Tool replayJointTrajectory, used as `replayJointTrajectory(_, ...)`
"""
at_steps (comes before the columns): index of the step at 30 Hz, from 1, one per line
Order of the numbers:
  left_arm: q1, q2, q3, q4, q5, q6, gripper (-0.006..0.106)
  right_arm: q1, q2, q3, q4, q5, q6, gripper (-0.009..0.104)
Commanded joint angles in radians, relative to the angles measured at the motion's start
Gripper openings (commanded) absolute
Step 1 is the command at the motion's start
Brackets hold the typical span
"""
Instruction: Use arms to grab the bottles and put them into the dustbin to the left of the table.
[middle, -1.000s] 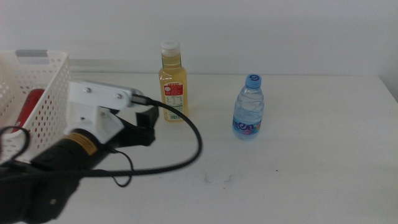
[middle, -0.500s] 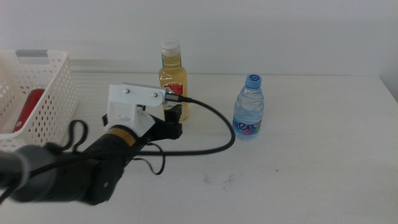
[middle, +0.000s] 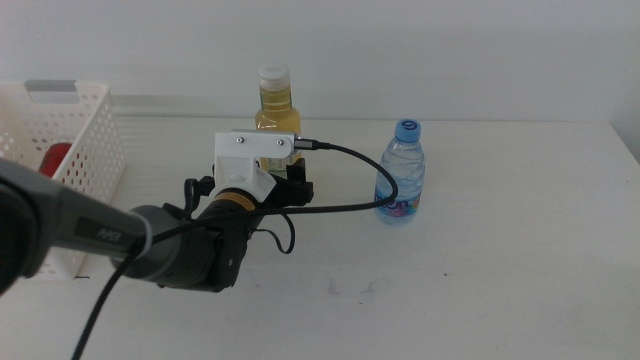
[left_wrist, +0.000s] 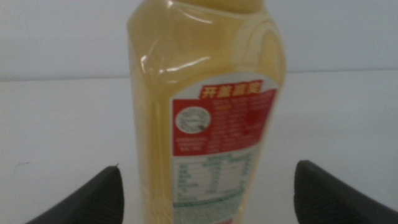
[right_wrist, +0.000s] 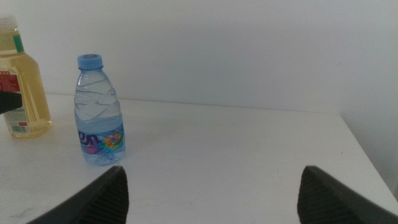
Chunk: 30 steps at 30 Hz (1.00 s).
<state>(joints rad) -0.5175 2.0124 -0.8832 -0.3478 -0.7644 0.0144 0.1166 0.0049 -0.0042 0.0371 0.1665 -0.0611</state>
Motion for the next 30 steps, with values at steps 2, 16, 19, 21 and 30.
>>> replayJointTrajectory(2,-0.003,0.031,-0.040,-0.057,-0.022,0.033,0.094,-0.007,-0.005,0.004,-0.008,-0.008,-0.007,0.085)
replayJointTrajectory(16,0.026,0.204,-0.238,-0.075,-0.042,0.093,0.094,-0.007,-0.005,0.004,-0.008,-0.008,-0.007,0.085)
replayJointTrajectory(19,0.037,0.237,-0.271,-0.072,-0.063,0.095,0.092,-0.007,-0.005,0.004,-0.008,-0.008,-0.007,0.085)
replayJointTrajectory(21,0.050,0.254,-0.278,-0.042,-0.099,0.098,0.085,-0.007,-0.005,0.004,-0.008,-0.008,-0.007,0.085)
replayJointTrajectory(30,0.053,0.076,-0.162,-0.013,-0.040,0.111,-0.002,-0.007,-0.005,0.004,-0.008,-0.008,-0.007,0.085)
